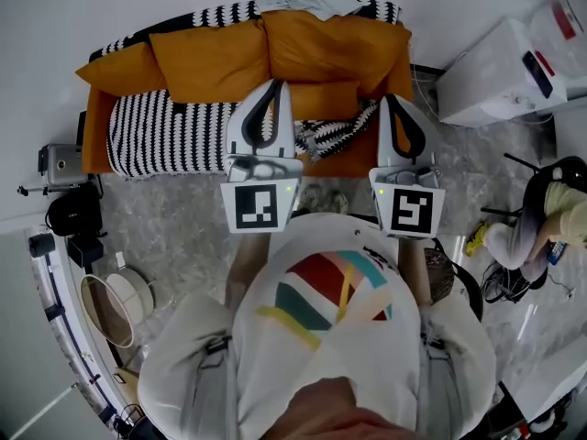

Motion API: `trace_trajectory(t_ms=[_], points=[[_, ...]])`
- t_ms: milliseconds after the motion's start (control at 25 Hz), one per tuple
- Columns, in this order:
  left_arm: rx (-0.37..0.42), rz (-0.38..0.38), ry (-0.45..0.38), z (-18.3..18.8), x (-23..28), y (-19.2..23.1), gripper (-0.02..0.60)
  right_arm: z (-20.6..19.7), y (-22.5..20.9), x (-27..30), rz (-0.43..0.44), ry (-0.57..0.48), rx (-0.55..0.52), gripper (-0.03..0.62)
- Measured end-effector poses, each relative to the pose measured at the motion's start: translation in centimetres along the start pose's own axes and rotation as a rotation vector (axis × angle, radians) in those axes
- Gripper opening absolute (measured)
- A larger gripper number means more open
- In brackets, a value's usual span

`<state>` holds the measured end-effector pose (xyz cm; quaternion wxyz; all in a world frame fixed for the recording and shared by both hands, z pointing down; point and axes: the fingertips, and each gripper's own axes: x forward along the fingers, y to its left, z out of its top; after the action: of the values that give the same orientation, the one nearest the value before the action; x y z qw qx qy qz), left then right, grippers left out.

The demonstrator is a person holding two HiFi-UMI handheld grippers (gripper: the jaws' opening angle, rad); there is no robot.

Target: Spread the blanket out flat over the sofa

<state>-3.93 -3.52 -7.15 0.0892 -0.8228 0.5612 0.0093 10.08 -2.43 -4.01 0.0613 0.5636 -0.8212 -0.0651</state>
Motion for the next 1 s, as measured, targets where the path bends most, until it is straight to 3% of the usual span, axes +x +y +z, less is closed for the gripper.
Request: trace_trajectory(t_ms=[280,520,800,1000], points=[[-0.088,-0.011,0.025,-2.3,0.5,1.2,0.015,-1.8,0.8,1.3,-0.005,0.025,0.014,0.005],[-0.071,-0.093,0.088,-7.3,4.1,1.1,0.015,-5.3,-0.3,5.8,-0.007,0.056,0.019,0.005],[-0.013,-0.083,0.121,-19.0,6.3,1.1,0.015,-15.0,1.2,10.3,0.007,0.058,0.039,0.005],[-0.162,-0.002,0.187,-28.8,4.1,0.9,0.015,-25.6,5.7,10.1,0.057,0.136,0.076,0.005]])
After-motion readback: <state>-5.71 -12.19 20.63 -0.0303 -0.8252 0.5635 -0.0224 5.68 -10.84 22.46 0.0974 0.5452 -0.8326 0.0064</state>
